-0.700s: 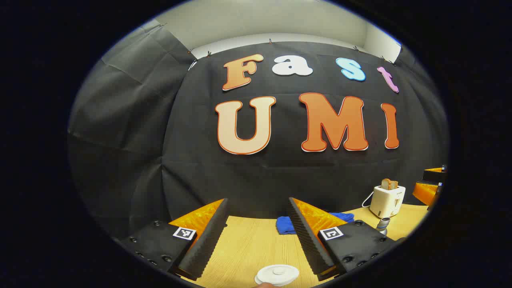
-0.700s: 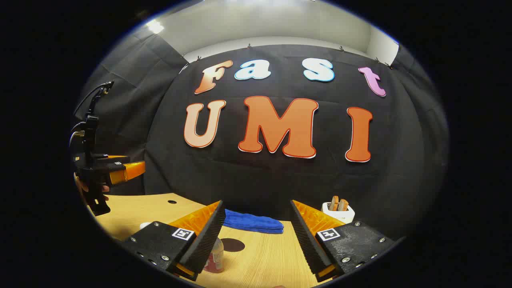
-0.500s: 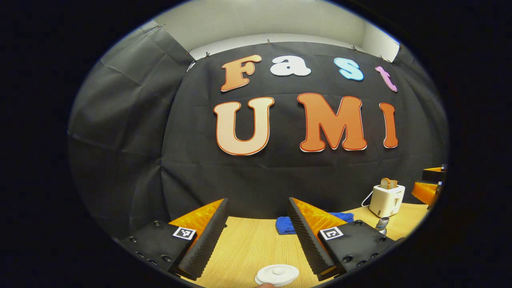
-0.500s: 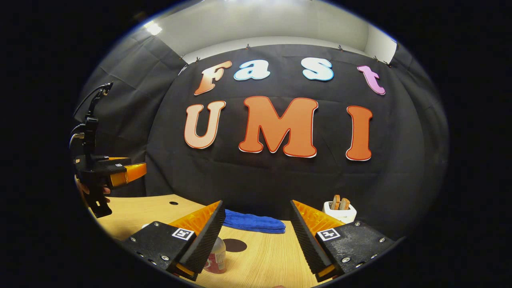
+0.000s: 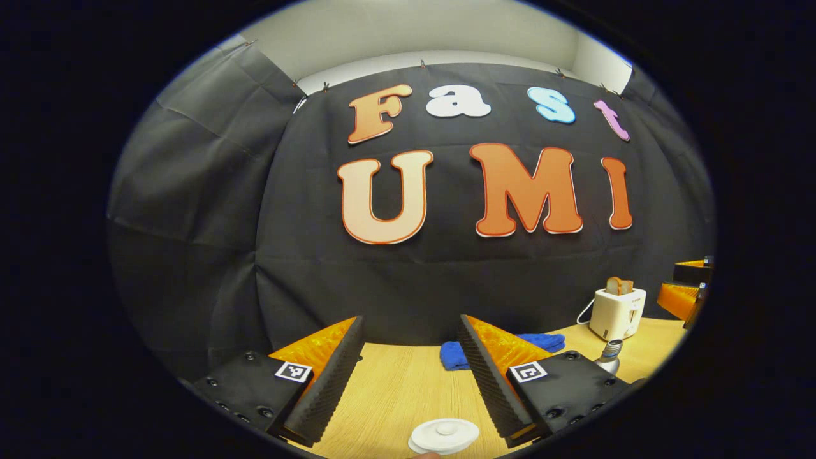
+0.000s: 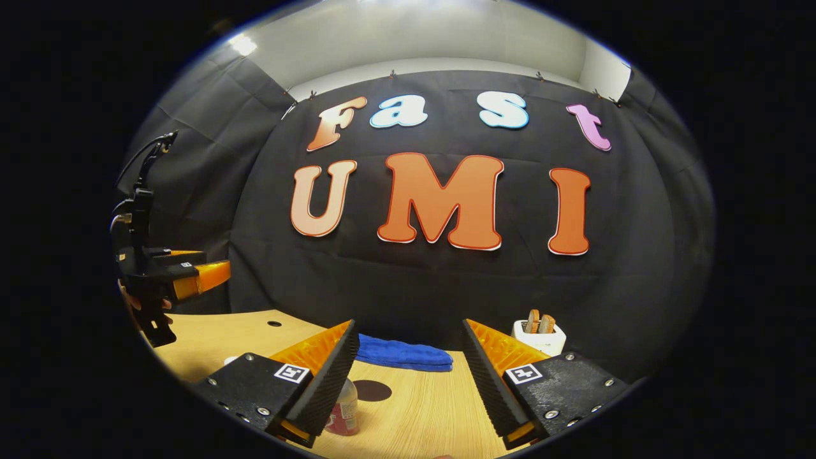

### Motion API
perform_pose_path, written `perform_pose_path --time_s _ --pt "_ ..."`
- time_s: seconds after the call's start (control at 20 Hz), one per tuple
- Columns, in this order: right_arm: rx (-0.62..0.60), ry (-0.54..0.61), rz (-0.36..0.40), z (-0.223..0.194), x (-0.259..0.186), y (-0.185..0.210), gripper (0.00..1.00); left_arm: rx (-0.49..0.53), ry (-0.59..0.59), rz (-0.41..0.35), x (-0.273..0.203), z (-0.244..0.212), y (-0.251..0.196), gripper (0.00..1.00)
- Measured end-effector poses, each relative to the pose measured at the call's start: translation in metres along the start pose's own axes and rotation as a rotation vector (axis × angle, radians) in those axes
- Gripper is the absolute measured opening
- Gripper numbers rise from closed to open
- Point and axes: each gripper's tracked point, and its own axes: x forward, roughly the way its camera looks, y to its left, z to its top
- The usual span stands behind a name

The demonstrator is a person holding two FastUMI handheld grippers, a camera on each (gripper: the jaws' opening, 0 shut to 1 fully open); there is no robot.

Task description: Open the teacup lid with one hand, grasp the water bottle and pour water into the teacup with the other hand; after pouring, place the water bottle on the coaster and then close the teacup lid.

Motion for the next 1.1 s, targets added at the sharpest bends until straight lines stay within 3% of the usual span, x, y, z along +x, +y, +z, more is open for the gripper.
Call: perform_pose_path --time_s 0.05,0.1,0.4,0.45,0.5,0.6,0.65,0.7,0.75,1.1 --pt "0.008 0.004 0.007 -0.002 -0.002 0.002 0.96 0.004 0.004 -0.001 0.000 -0.002 -0.001 1.00" --pt "0.011 0.011 0.012 -0.006 -0.002 0.003 0.96 0.004 0.008 -0.006 0.000 -0.004 -0.003 0.97" --pt "0.037 0.065 0.082 -0.029 -0.008 0.024 0.96 0.010 0.071 -0.047 -0.005 -0.036 -0.015 1.00" --pt "0.041 0.077 0.095 -0.035 -0.009 0.028 0.96 0.014 0.086 -0.054 -0.007 -0.043 -0.017 0.94" --pt "0.044 0.089 0.108 -0.041 -0.011 0.033 0.96 0.019 0.100 -0.060 -0.008 -0.049 -0.018 0.97" --pt "0.052 0.108 0.132 -0.050 -0.012 0.043 0.96 0.032 0.129 -0.072 -0.011 -0.062 -0.020 0.94" --pt "0.054 0.118 0.143 -0.053 -0.012 0.046 0.96 0.036 0.143 -0.077 -0.014 -0.068 -0.020 1.00" --pt "0.056 0.126 0.153 -0.057 -0.013 0.049 0.96 0.039 0.154 -0.082 -0.016 -0.074 -0.021 0.94" --pt "0.055 0.134 0.161 -0.060 -0.013 0.052 0.96 0.039 0.165 -0.087 -0.018 -0.079 -0.022 1.00" --pt "0.034 0.199 0.196 -0.090 -0.006 0.069 0.96 0.046 0.226 -0.102 -0.027 -0.104 -0.022 0.97"
